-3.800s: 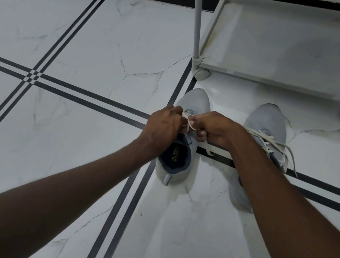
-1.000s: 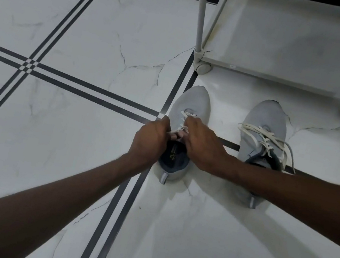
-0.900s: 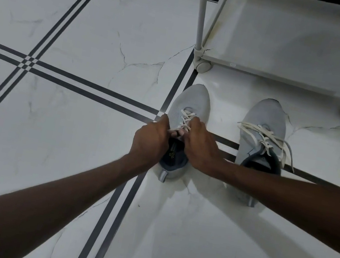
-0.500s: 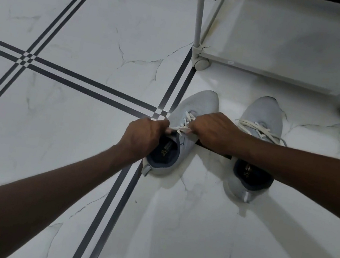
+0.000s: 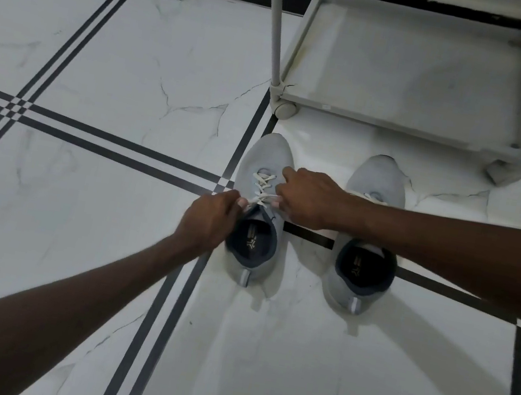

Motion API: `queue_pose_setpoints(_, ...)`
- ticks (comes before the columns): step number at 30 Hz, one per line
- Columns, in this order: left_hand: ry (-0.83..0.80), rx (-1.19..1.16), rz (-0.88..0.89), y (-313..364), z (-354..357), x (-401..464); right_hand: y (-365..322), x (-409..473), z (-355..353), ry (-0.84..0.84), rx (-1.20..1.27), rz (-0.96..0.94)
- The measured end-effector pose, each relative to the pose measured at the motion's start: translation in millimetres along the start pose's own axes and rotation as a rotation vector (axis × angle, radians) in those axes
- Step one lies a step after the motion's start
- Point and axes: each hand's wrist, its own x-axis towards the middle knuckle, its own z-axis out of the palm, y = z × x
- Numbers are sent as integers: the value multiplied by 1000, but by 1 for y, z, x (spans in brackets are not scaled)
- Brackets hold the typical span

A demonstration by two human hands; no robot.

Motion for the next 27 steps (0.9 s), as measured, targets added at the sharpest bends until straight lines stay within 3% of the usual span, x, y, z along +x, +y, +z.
queue_pose_setpoints(2,61,113,19,-2,-12,6,8,-15,-7,59,34,38)
queue_pose_setpoints(6,228,225,246,24,-31,29,40,-60,-29,188,254,212)
queue_pose_setpoints(8,161,197,364,55,-26,37,60,-90,-28,168,355,349)
queue_pose_setpoints(12,-151,147,585,126,14,50,72,-138,1,148,527,598)
queue_pose_setpoints(15,-282,263,702,150,45,60,65,-146,27,218,615,649)
queue_pose_setpoints(18,-272,385,652,144,56,63,62,-149,37,292,667,723)
queue_pose_setpoints(20,-268,397,615,137,46,65,64,-156,41,248,701,780)
queue_pose_setpoints(24,-393,414,449,125,7,75,73,-170,29,87,900,692)
queue_pose_setpoints(27,-472,393,365,122,-17,80,87,-179,12,117,1146,668)
